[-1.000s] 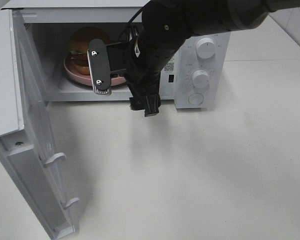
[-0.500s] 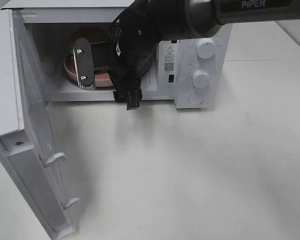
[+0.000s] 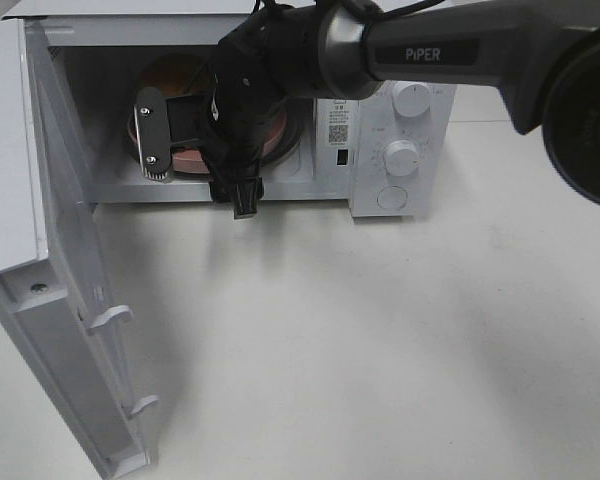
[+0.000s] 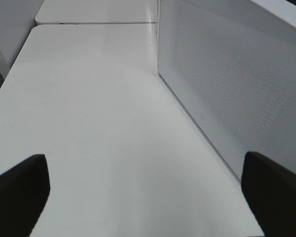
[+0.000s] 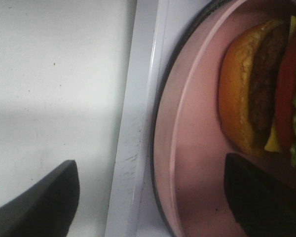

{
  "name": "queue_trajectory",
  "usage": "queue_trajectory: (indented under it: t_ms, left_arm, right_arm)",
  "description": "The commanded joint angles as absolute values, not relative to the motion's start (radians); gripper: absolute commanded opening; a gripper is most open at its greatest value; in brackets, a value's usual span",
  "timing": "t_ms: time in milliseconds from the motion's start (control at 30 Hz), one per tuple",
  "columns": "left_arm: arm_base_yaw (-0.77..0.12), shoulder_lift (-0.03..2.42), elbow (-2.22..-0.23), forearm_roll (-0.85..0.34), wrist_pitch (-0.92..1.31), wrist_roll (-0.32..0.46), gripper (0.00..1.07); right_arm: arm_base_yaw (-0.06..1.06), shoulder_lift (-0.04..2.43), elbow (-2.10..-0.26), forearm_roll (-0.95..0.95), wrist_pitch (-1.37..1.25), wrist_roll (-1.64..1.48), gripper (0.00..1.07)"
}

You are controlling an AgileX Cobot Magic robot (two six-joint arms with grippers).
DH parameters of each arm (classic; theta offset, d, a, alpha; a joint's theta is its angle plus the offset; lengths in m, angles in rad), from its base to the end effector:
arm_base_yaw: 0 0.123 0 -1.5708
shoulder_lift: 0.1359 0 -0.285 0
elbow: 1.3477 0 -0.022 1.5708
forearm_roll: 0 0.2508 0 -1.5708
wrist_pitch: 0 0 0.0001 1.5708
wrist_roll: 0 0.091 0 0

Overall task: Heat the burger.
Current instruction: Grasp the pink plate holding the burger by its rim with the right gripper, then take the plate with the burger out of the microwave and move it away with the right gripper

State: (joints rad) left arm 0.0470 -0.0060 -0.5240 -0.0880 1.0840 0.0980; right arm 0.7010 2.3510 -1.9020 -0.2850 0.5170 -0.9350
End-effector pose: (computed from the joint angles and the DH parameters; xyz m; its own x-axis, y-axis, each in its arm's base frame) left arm -0.0094 -0.0075 0.2822 -0.4461 0.0356 -0.8943 0.0479 0.9987 0.0159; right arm 0.4109 0.3303 0.1599 0.3090 -0.9395 -0.1478 -0.7517 -0.1460 -0.6432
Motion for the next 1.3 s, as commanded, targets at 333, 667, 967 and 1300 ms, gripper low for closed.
queue_trajectory:
  t_ms: [333,667,967,1300]
  left_arm:
    - [0.050,-0.009,-0.522,-0.090,1.073,0.093,0.98]
    - [0.050,-0.009,-0.522,-0.090,1.073,0.093,0.98]
    - [0.050,-0.009,-0.522,-0.090,1.073,0.093,0.98]
    - [0.050,-0.009,-0.522,-0.090,1.073,0.093,0.98]
  right_arm:
    - [0.660,2.444,-2.022,-0.237,0.536,-0.922,0.76]
    - [0.647,2.455,-2.022,-0.192,0.516,-0.917,0.52]
    - [0.655,2.455,-2.022,-0.104,0.575,-0.922,0.00]
    - [0.677,2.432,-2.017,-0.097,0.601,-0.973,0.00]
